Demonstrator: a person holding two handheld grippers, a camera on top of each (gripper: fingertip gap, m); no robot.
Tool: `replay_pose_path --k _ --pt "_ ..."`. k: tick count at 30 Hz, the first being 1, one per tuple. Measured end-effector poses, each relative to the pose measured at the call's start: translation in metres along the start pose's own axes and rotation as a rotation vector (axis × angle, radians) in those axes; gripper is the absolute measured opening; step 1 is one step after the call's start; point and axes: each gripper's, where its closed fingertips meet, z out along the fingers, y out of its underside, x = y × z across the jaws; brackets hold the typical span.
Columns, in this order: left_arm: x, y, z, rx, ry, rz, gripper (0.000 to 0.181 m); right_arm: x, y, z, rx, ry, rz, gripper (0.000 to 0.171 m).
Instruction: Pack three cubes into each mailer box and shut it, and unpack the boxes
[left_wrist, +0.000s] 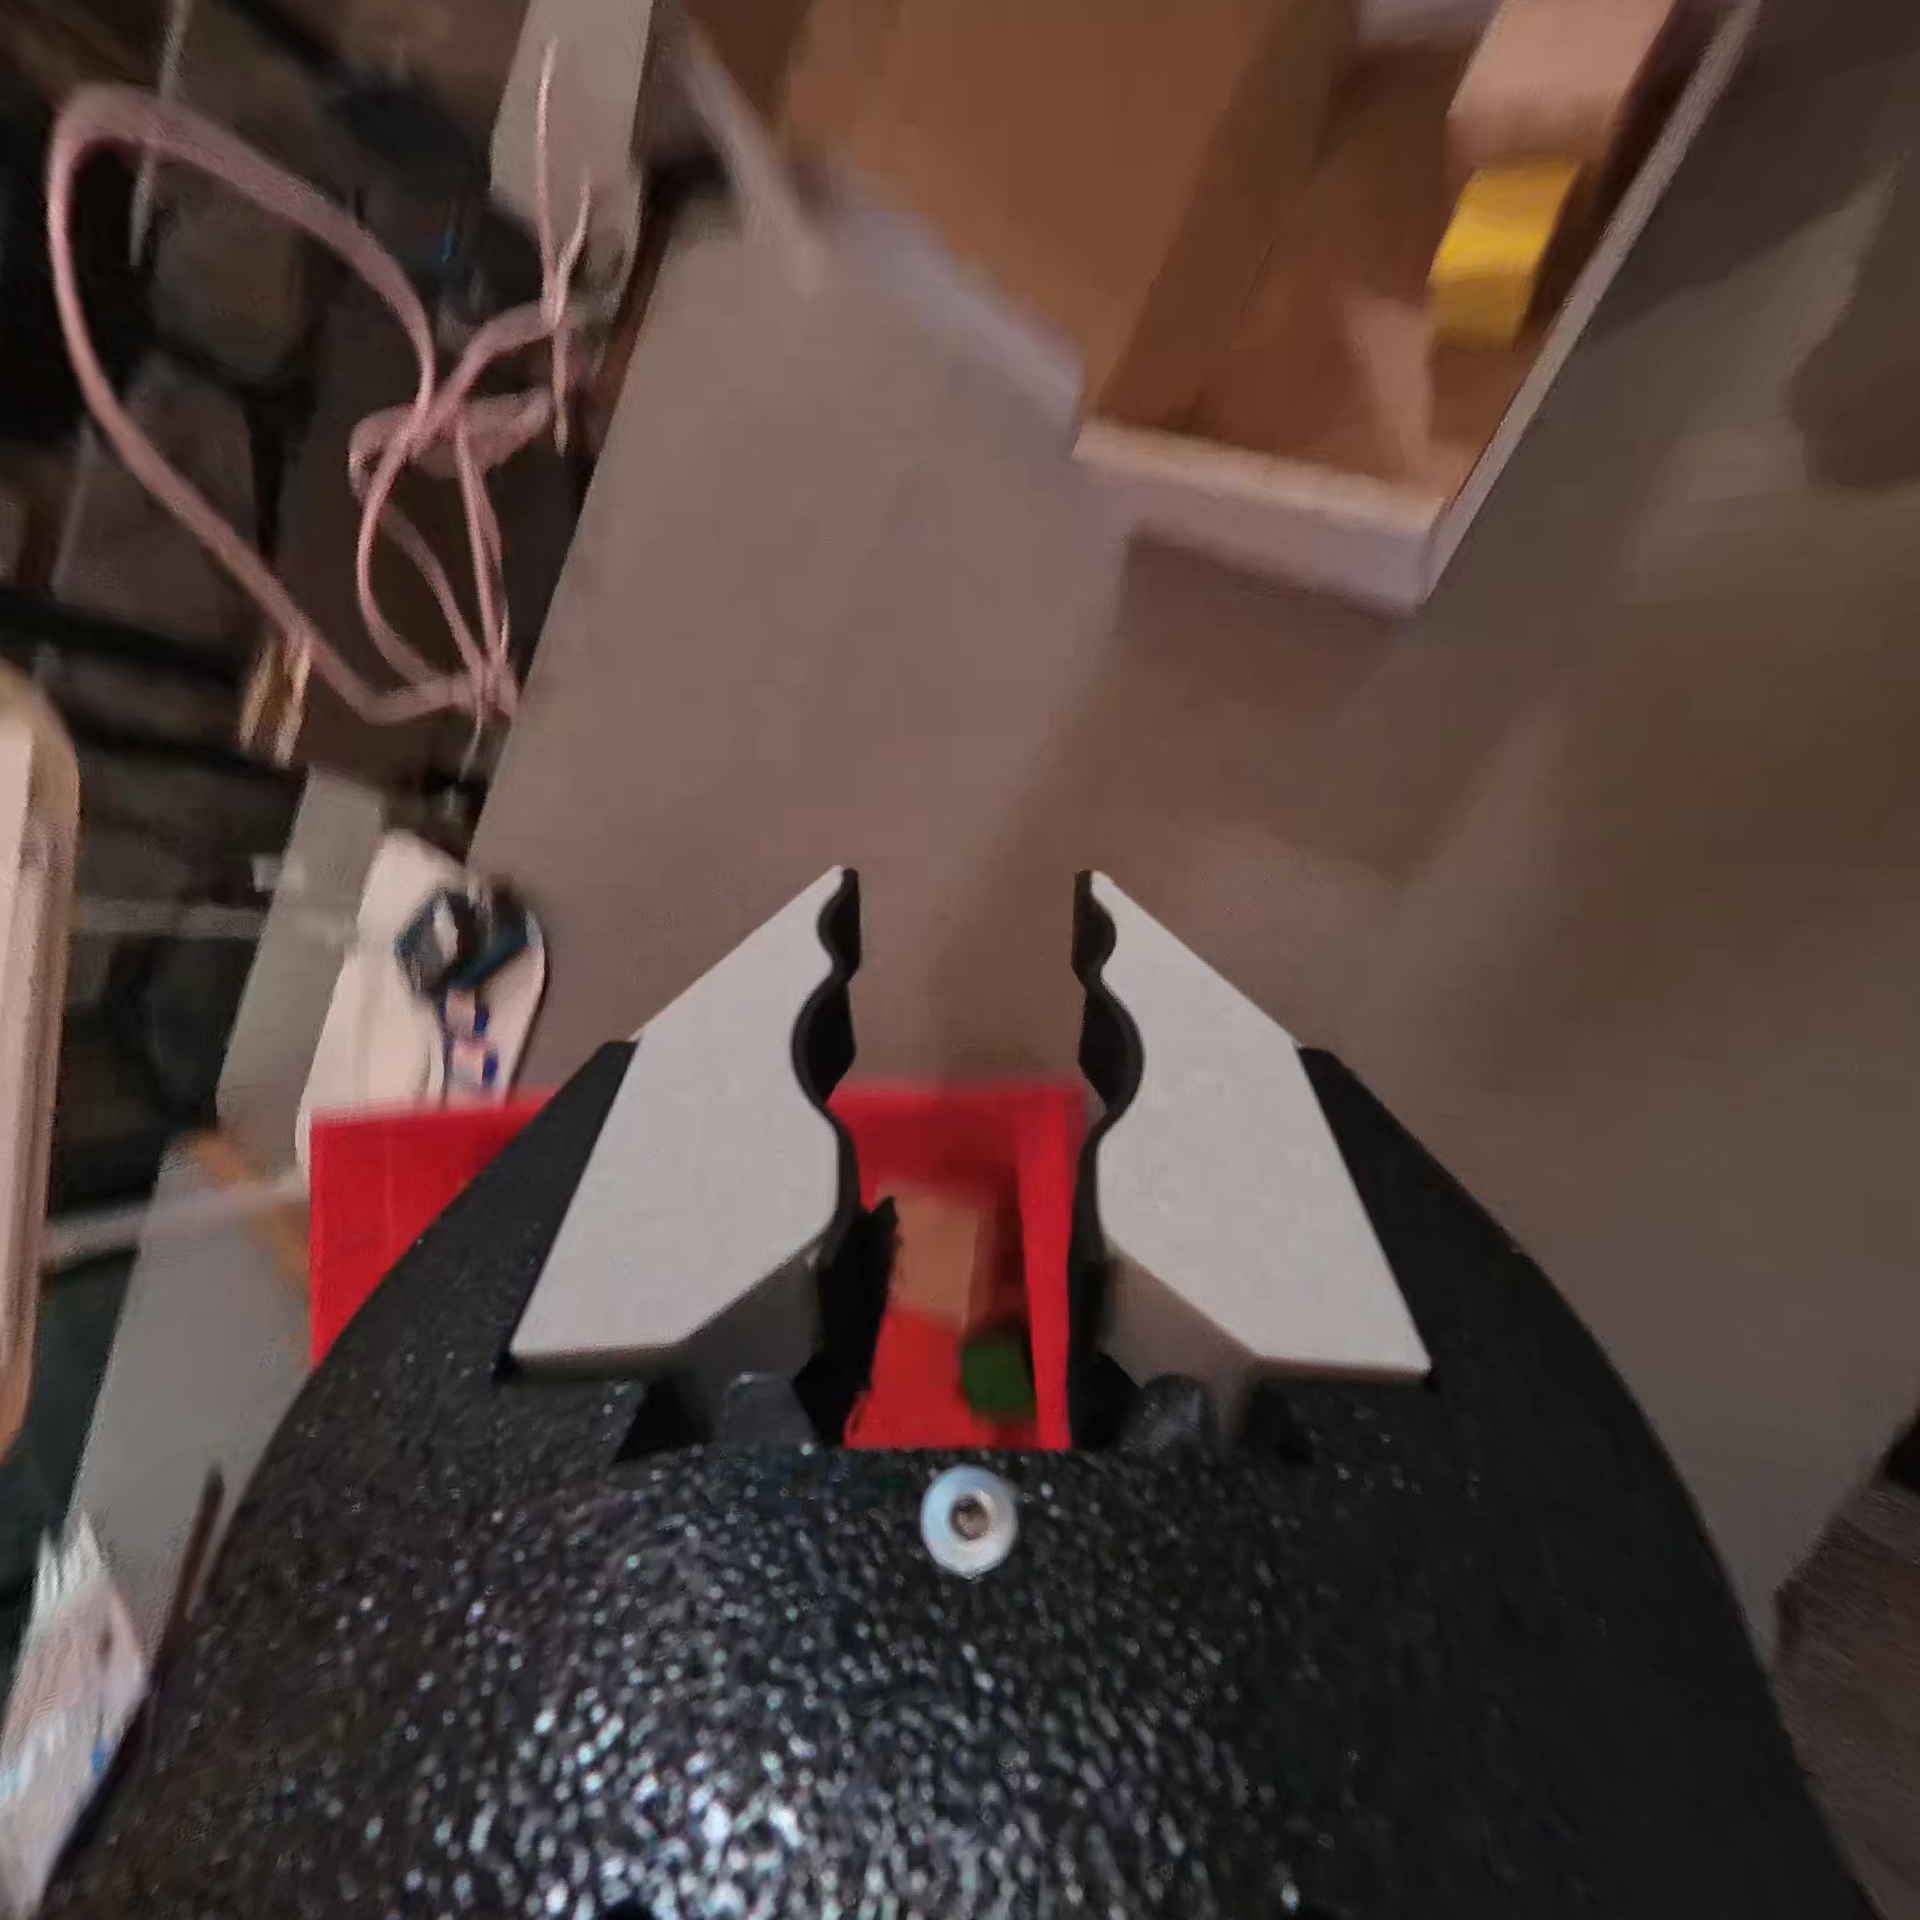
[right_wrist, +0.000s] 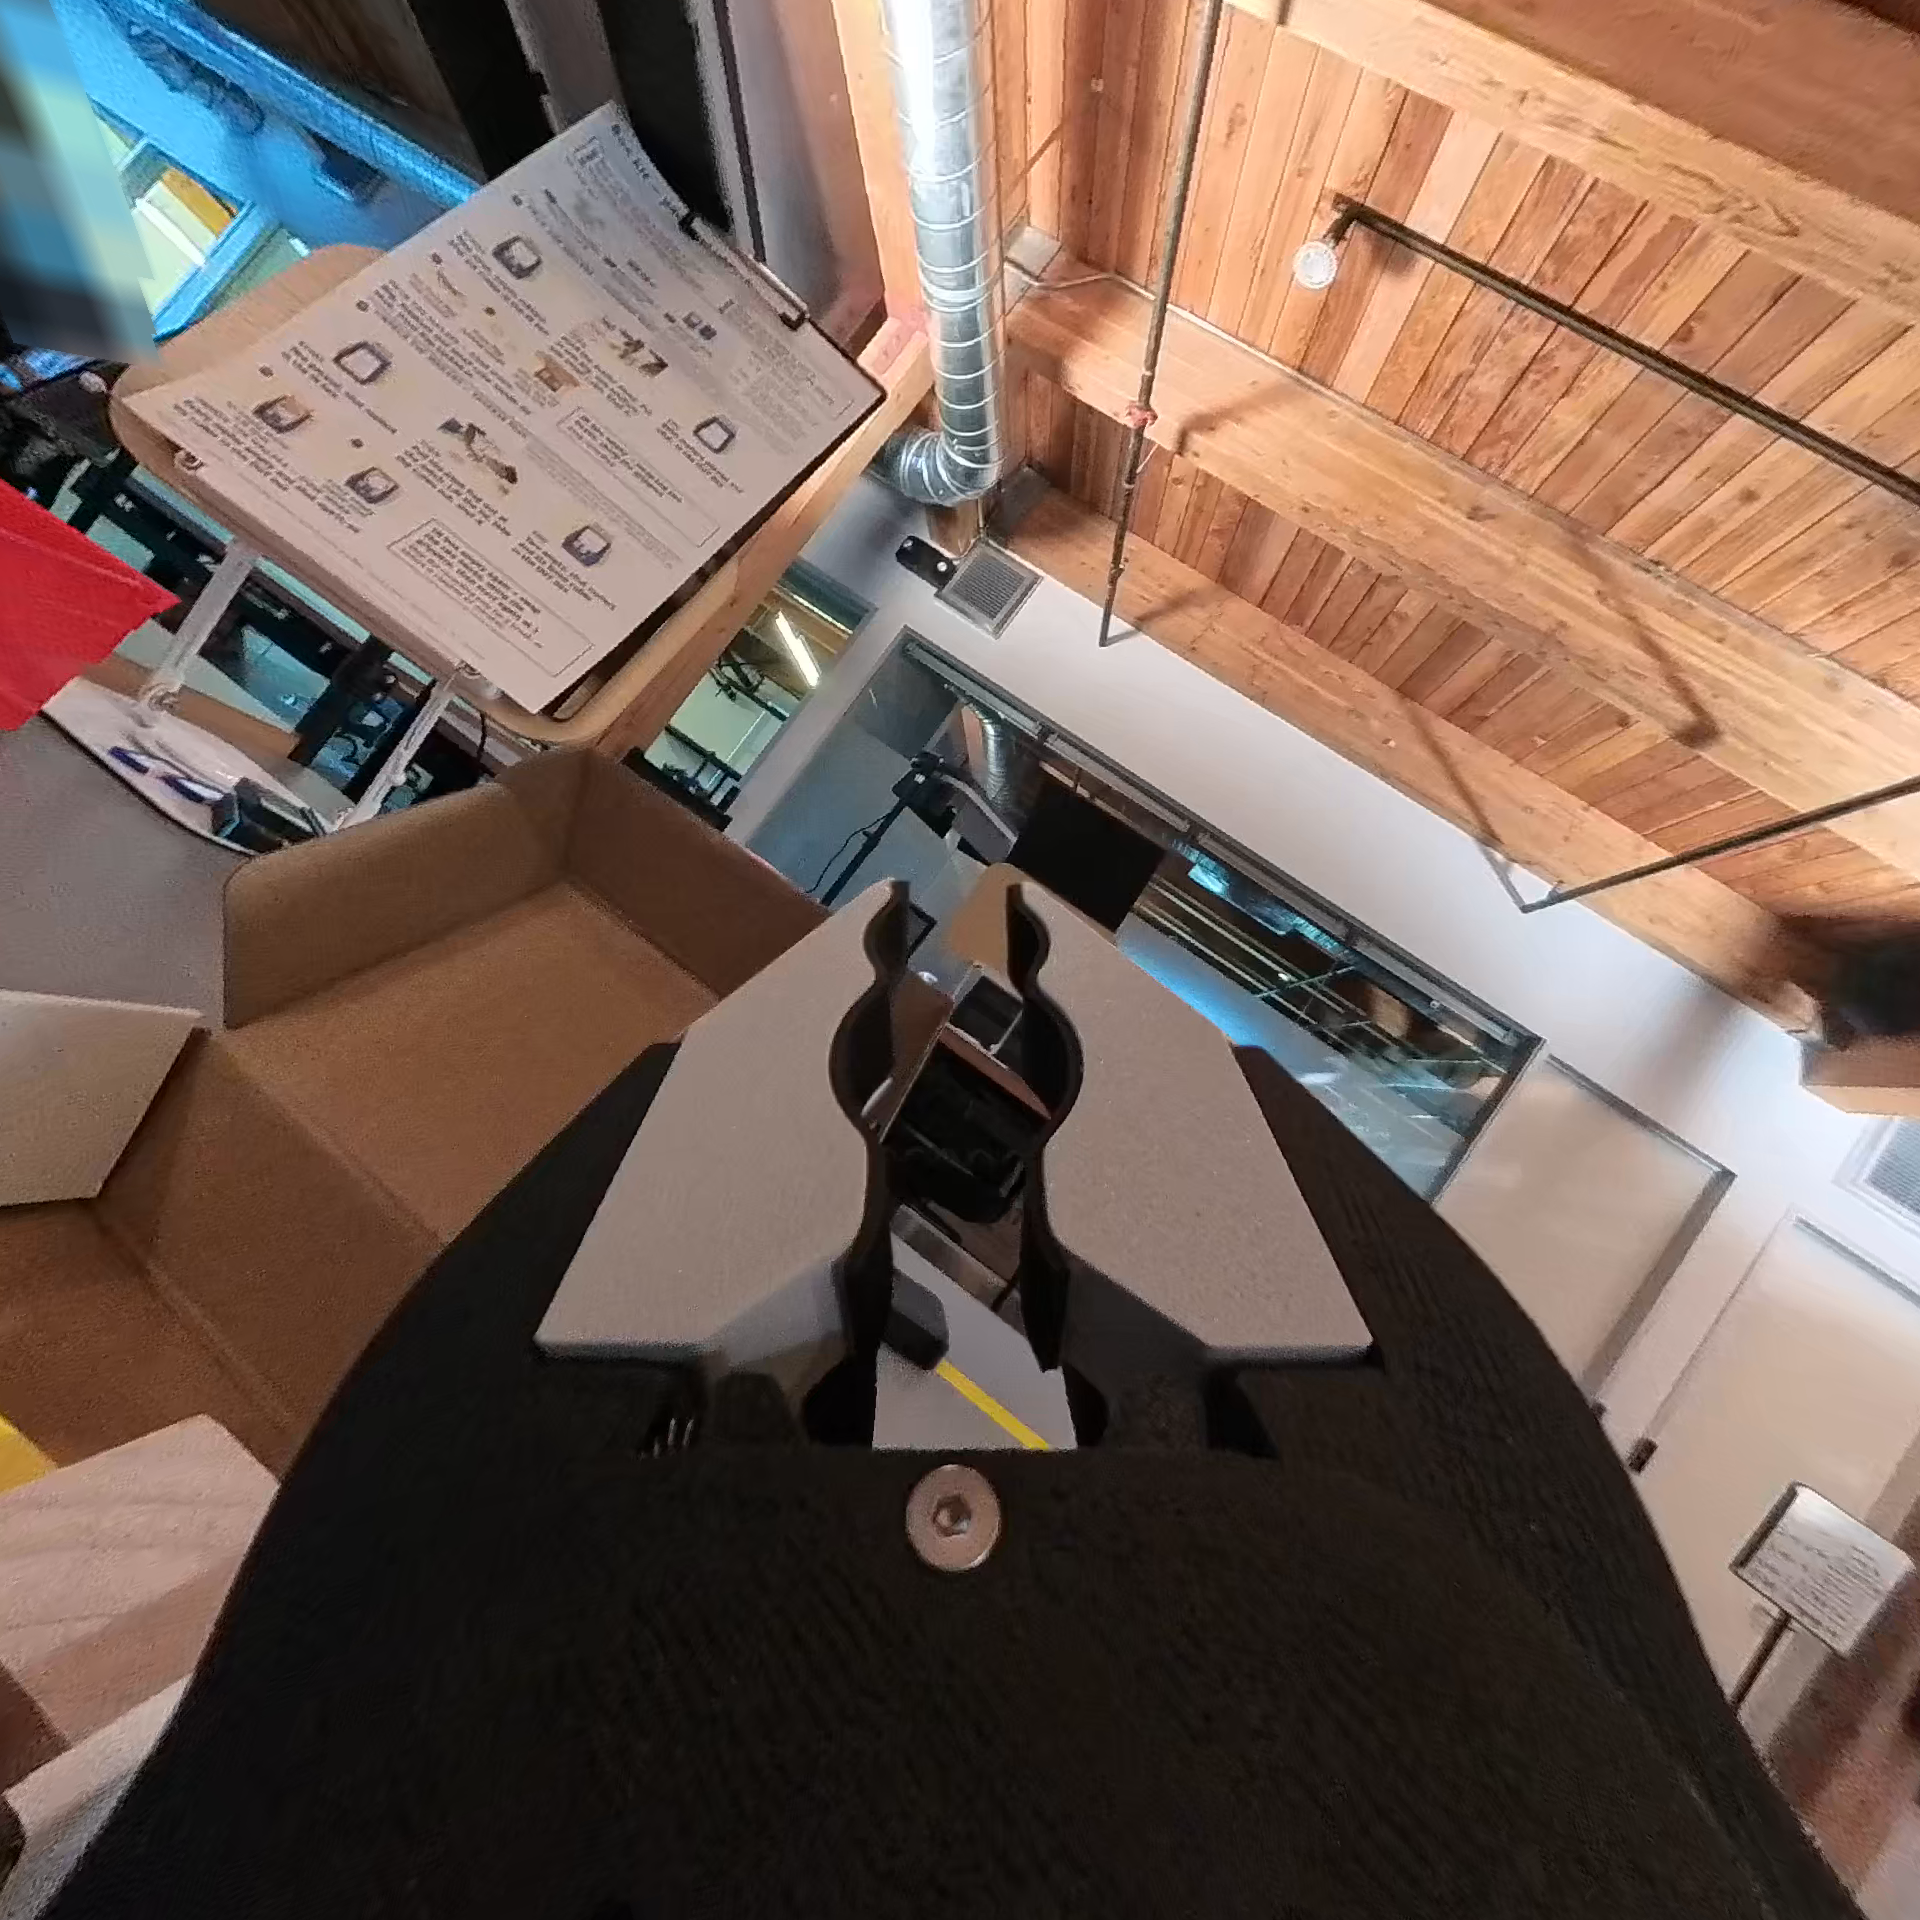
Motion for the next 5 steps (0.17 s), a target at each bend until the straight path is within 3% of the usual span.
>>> replay_pose_path --k 1,5 --pt "-0.007 0.026 -0.009 -0.053 -0.009 -0.038 0.042 -0.002 0.002 0.0 -0.004 -0.007 0.004 0.017" --pt "-0.023 0.117 -0.037 -0.268 -0.001 -0.168 0.042 -0.006 0.001 0.001 0.0 -0.024 0.003 0.016"
